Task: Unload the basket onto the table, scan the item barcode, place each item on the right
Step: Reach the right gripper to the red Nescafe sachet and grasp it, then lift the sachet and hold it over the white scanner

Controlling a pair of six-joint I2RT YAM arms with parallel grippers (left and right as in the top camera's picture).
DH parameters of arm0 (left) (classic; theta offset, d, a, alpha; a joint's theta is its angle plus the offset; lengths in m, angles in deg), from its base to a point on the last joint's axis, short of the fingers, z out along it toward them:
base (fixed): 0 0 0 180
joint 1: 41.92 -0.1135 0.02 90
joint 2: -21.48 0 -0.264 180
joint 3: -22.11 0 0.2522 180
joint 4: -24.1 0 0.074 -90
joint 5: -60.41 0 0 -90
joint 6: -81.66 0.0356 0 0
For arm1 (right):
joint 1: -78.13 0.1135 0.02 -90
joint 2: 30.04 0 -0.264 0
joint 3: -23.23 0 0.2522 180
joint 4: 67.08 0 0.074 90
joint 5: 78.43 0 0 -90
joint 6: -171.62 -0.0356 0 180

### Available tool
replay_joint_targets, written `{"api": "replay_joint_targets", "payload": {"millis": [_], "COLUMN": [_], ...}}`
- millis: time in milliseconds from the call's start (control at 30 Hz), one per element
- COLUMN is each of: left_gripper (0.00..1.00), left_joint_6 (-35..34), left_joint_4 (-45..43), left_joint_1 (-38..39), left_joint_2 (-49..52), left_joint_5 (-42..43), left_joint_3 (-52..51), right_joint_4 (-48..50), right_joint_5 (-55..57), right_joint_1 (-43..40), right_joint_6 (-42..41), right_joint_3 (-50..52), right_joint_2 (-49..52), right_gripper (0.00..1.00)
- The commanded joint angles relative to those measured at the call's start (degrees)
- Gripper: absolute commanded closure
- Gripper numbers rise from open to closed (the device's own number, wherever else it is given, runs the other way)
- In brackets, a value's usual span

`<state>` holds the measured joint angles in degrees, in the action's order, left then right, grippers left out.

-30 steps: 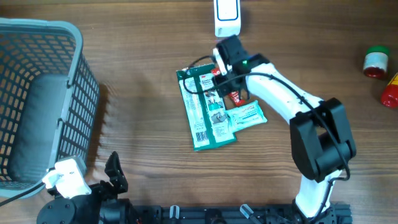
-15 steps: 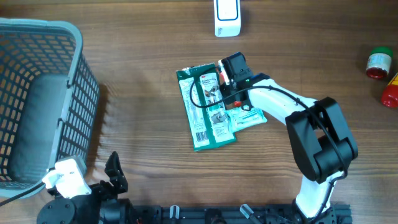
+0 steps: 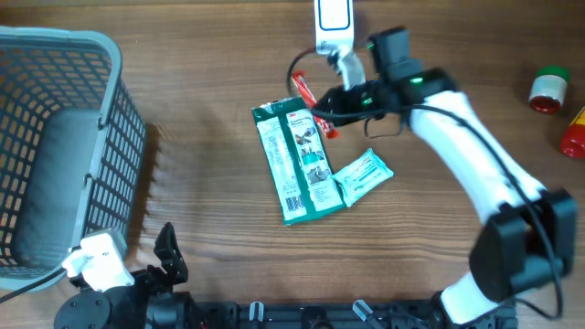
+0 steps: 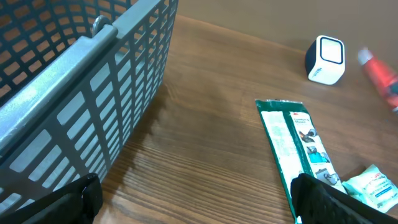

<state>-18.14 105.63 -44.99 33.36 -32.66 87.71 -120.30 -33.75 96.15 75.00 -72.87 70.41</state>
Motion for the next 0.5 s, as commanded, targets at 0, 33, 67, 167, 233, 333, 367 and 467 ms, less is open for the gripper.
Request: {"api": "replay_joint_targets", "payload": {"millis": [0, 33, 67, 167, 233, 333, 367, 467], "left_gripper": [0.00, 0.00, 0.00, 0.00, 0.00, 0.00, 0.00, 0.00], "left_joint_6": [-0.3, -0.3, -0.3, -0.3, -0.3, -0.3, -0.3, -0.3], "left_joint_4": [-0.1, -0.1, -0.1, -0.1, -0.1, -0.1, -0.1, -0.1], "left_joint_1": [0.2, 0.2, 0.2, 0.2, 0.2, 0.2, 0.2, 0.2], "left_joint_2": [-0.3, -0.3, -0.3, -0.3, -0.3, -0.3, -0.3, -0.3], "left_joint_5": [0.5, 0.5, 0.5, 0.5, 0.5, 0.5, 0.5, 0.5], "left_joint_3": [0.1, 0.1, 0.1, 0.1, 0.1, 0.1, 0.1, 0.1], "right_joint_4": [-1.8, -1.8, -1.7, -1.7, -1.8, -1.8, -1.8, -1.7], "right_joint_5": [-27.4, -29.3, -30.6, -34.7, -39.9, -44.8, -44.6, -42.3], "right_joint_1": [-0.6, -0.6, -0.6, -0.6, -0.6, -0.6, -0.6, -0.6], "right_joint_6": [-19.1, -26.4, -31.8, -37.9, -38.5, -44.9, -47.5, -50.6], "right_joint_3": [0.0, 0.1, 0.1, 0.1, 0.1, 0.1, 0.1, 0.1], "right_joint_2": [-0.4, -0.4, -0.4, -0.4, -0.4, -0.4, -0.4, -0.4], "right_gripper": [0.96, 0.96, 0.96, 0.96, 0.96, 0.95, 0.96, 0.96]}}
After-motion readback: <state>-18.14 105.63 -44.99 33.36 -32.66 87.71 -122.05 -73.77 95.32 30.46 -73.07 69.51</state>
